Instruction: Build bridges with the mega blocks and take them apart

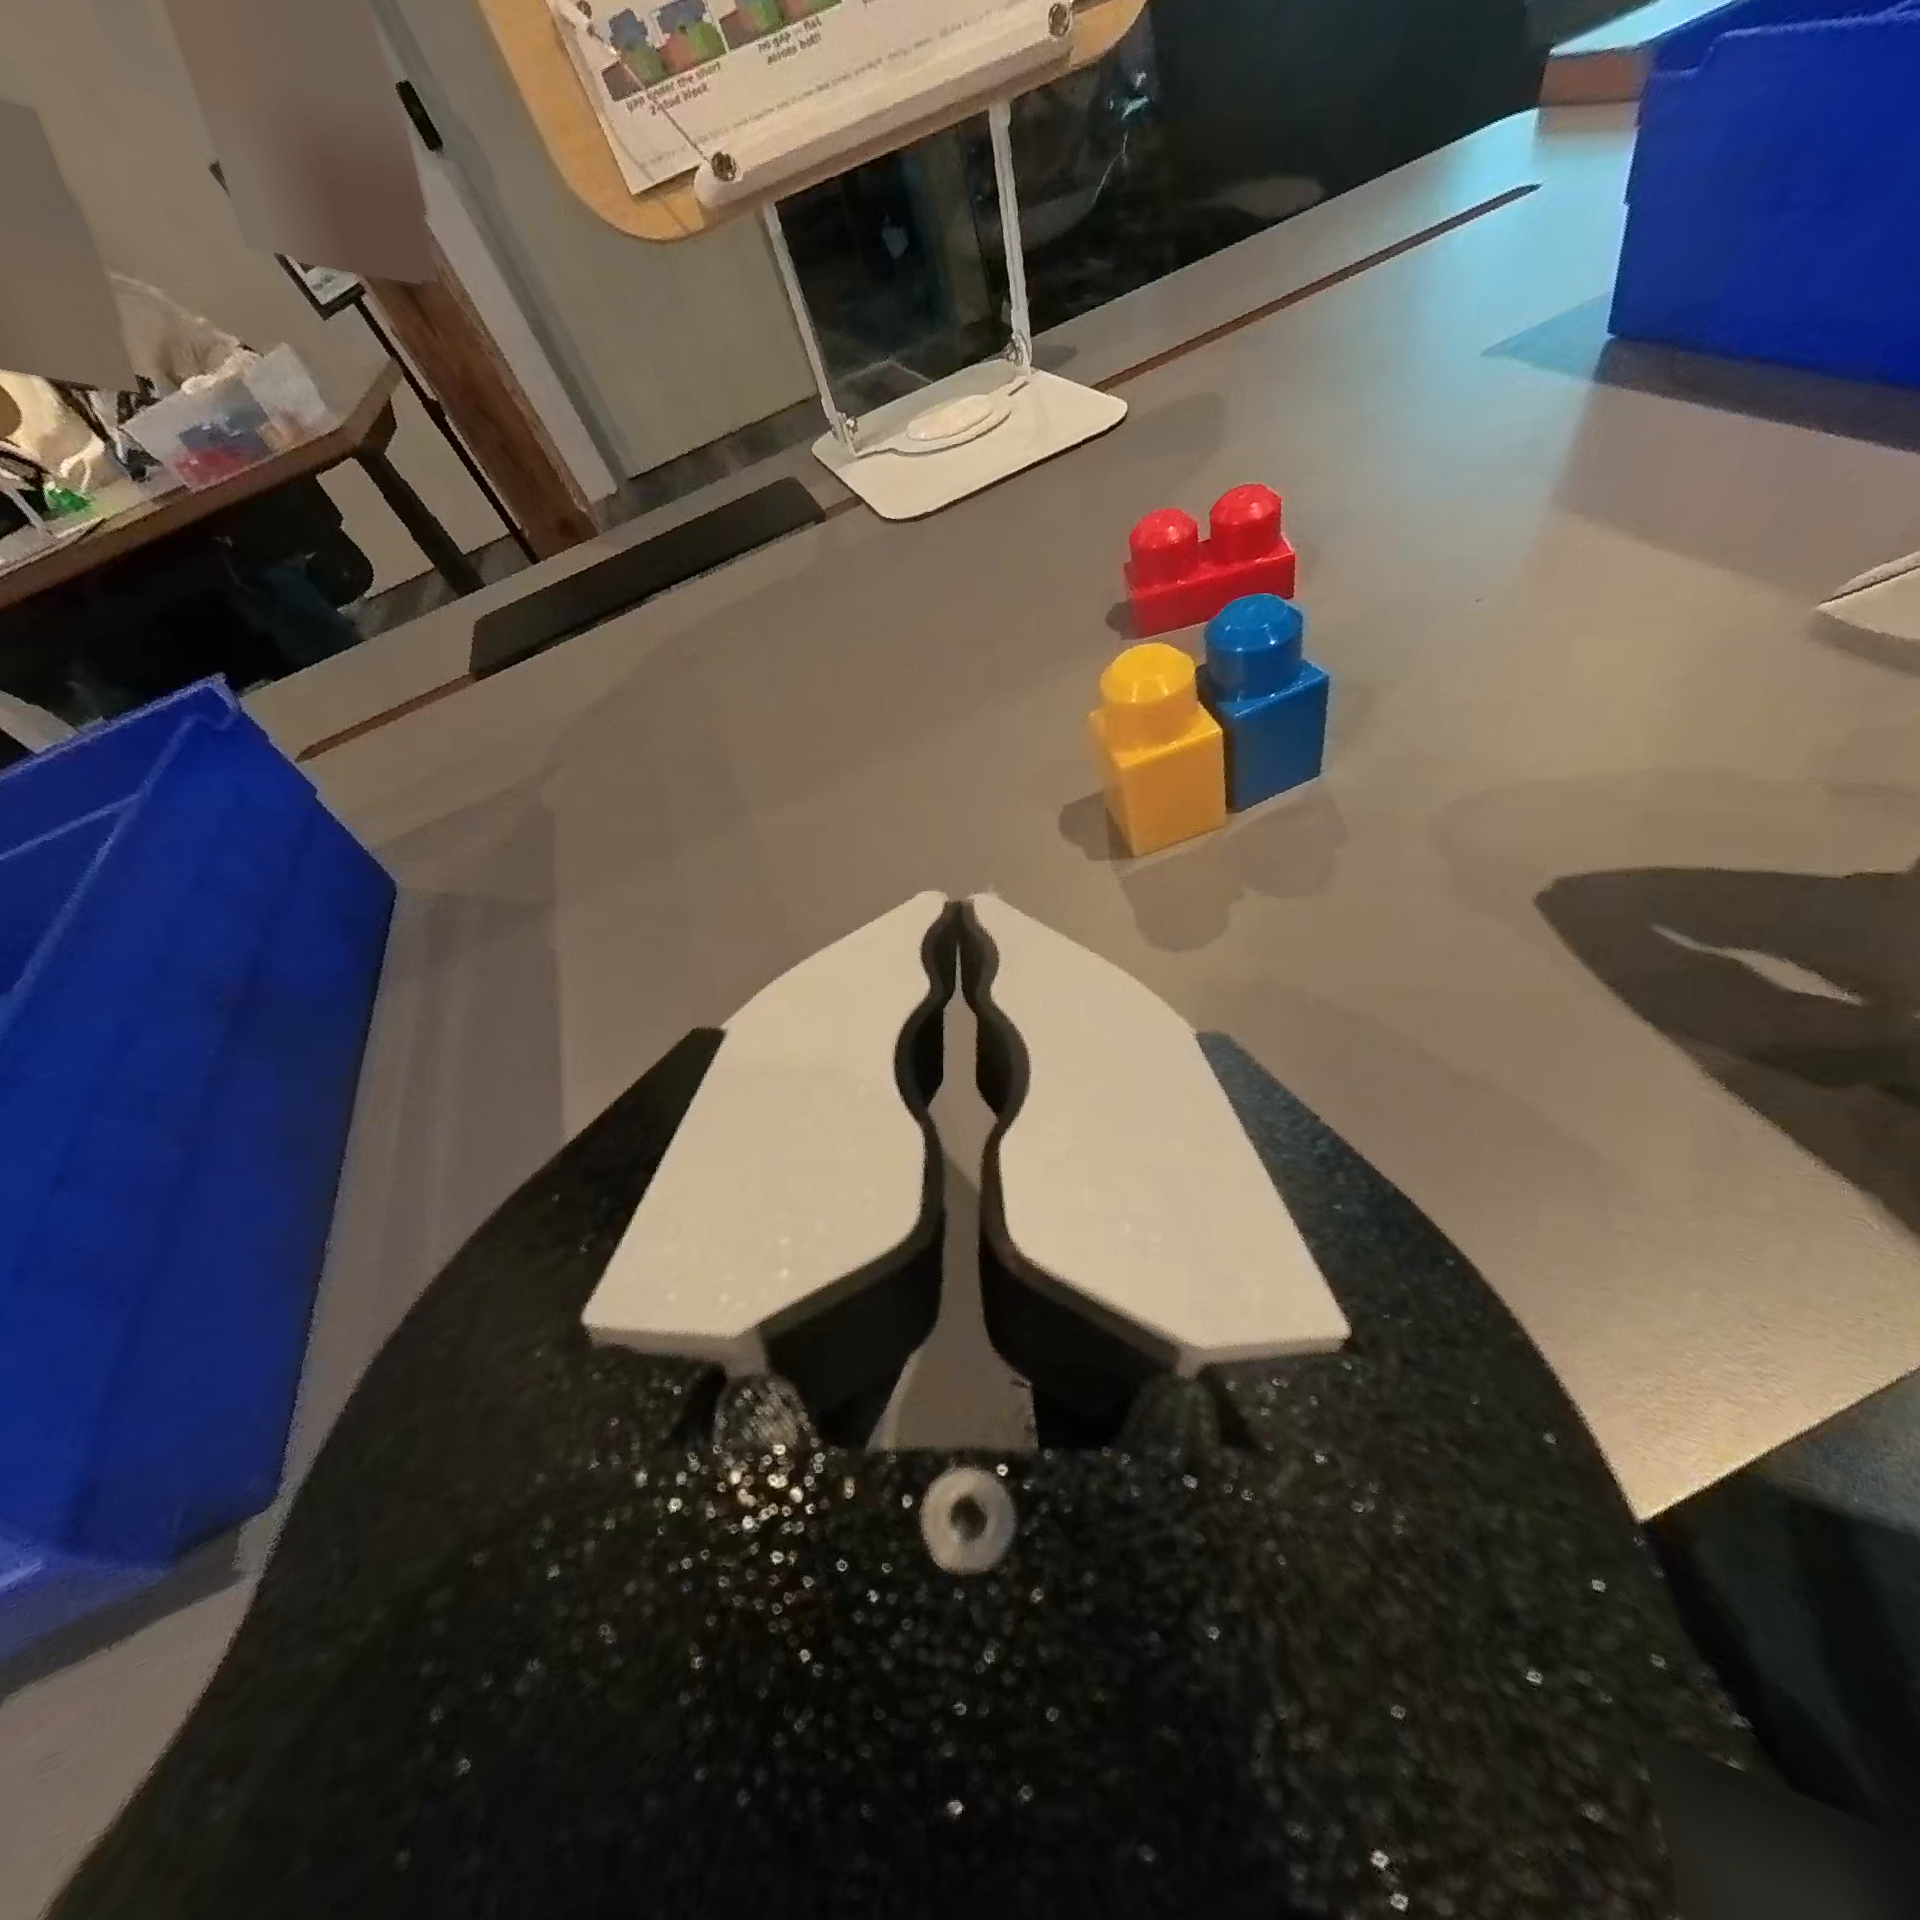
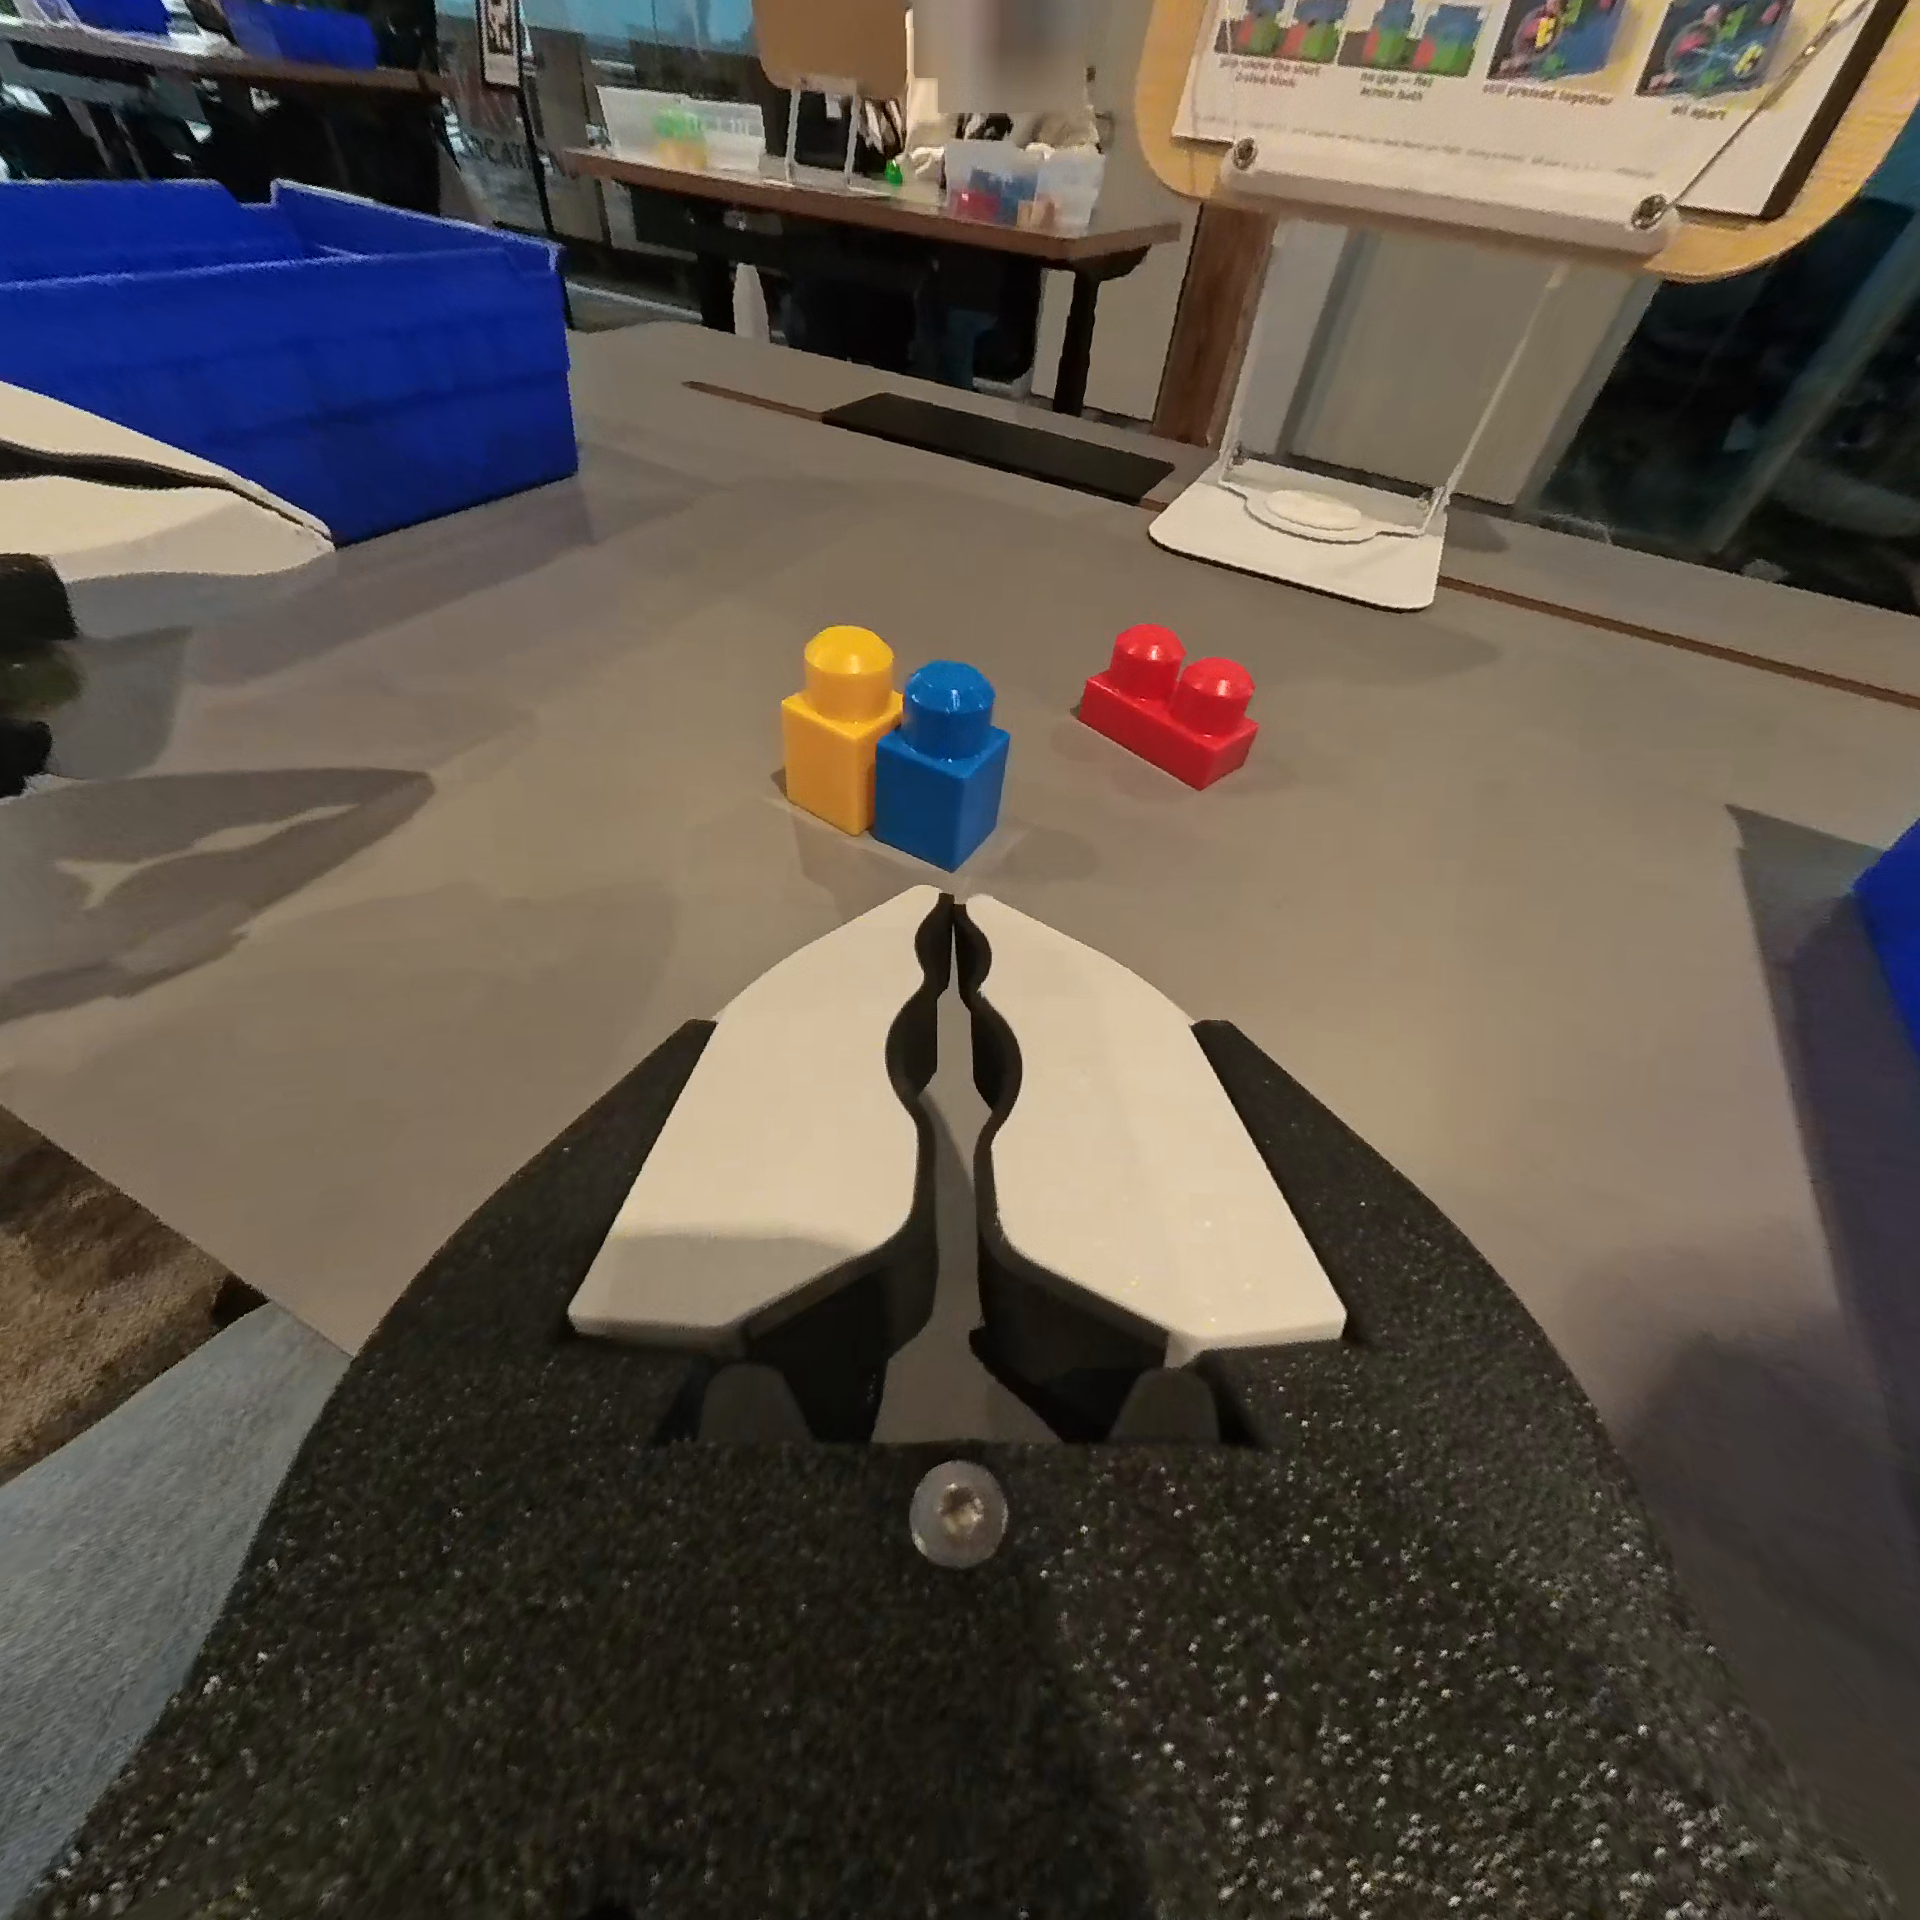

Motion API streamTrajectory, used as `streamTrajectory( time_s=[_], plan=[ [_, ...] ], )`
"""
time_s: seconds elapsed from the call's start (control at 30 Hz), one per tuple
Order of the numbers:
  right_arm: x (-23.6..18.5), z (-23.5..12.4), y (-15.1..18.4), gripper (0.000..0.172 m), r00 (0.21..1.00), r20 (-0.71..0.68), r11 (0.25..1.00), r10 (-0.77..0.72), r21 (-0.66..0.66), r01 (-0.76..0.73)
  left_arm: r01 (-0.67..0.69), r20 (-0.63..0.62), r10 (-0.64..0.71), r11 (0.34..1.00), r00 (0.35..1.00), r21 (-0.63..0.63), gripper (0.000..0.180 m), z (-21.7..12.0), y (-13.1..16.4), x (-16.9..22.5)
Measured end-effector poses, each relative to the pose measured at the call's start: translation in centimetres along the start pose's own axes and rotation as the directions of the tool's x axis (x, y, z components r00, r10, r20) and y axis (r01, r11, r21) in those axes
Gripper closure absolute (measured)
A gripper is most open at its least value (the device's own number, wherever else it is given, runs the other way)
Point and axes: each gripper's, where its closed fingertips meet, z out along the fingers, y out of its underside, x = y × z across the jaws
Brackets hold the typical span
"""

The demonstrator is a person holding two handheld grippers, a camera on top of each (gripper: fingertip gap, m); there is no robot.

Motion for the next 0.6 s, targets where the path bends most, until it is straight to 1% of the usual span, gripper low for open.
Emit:
streamTrajectory(
  time_s=[0.27, 0.6],
  plan=[
    [0.20, -0.36, -0.19, 0.170, 1.000, -0.003, 0.998, -0.020, 0.057, 0.020, 0.004, -0.028, -0.004, 0.999, 1.000, 0.033, 0.180, 0.14, -0.07, 0.62],
    [-0.47, -0.66, -0.09, 0.170, 0.999, -0.001, 0.996, -0.034, 0.079, 0.034, 0.015, -0.025, -0.014, 0.997, 1.000, 0.081, 0.180, -0.19, -0.41, 0.58]
  ],
)
